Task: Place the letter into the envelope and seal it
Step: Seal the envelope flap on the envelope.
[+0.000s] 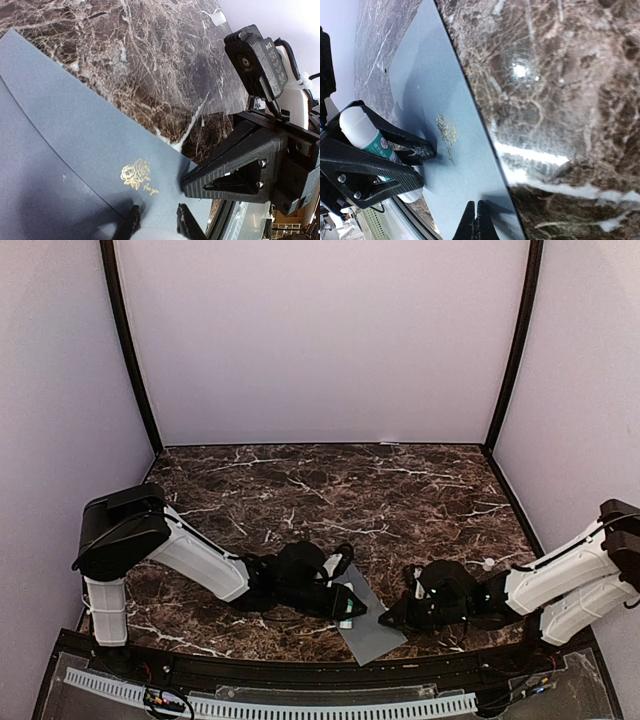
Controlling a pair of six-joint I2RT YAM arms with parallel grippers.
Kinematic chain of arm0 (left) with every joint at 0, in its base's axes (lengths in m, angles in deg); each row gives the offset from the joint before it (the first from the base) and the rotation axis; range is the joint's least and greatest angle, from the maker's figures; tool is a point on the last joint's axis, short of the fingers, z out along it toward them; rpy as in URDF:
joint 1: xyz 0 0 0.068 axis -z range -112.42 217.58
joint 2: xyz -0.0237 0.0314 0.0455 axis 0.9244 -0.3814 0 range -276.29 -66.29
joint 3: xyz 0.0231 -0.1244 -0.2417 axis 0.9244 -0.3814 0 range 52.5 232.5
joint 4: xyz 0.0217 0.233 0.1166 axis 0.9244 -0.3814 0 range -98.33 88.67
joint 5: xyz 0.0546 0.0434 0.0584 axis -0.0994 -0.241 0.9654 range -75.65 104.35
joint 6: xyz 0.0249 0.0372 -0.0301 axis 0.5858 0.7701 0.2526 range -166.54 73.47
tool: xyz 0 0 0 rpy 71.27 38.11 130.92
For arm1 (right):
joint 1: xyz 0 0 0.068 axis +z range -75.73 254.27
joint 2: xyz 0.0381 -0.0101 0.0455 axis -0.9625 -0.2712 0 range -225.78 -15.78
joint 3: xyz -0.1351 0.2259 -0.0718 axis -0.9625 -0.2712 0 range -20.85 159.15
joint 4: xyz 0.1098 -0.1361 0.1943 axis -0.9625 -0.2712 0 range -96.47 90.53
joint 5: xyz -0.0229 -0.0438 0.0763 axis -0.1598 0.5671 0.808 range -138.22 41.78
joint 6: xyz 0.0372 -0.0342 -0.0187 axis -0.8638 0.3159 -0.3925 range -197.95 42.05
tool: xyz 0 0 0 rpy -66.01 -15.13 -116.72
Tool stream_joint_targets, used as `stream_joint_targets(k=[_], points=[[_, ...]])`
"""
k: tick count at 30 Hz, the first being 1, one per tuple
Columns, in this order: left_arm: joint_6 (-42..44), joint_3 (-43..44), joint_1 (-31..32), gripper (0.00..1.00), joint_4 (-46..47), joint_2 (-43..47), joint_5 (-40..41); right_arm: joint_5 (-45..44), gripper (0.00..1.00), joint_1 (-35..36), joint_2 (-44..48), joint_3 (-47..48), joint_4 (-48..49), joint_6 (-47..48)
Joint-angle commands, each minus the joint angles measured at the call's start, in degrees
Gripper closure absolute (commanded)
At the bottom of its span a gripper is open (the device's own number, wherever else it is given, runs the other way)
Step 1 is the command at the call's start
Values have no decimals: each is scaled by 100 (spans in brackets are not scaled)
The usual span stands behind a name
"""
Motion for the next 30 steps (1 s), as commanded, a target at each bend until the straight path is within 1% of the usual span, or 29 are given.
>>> stream_joint_targets(k=[1,6,13,17,24,30], points=[[14,-48,23,100,-350,-111,99,-193,100,52,308,-317,-695,-76],[16,-27,23,100,-347,-124,99,-73,100,57,324,-354,-549,60],[10,-33,23,100,-326,-127,59,-26,100,67,-276,-173,-231,70],[-13,-63,23,100,-295,-127,26,-140,100,68,-564,-53,-87,-8],[-25,-91,23,100,-276,-127,3,-465,100,35,-777,211,-88,-62],[-22,-131,7,100,-267,-127,57,-489,100,-74,-915,315,-132,-9]])
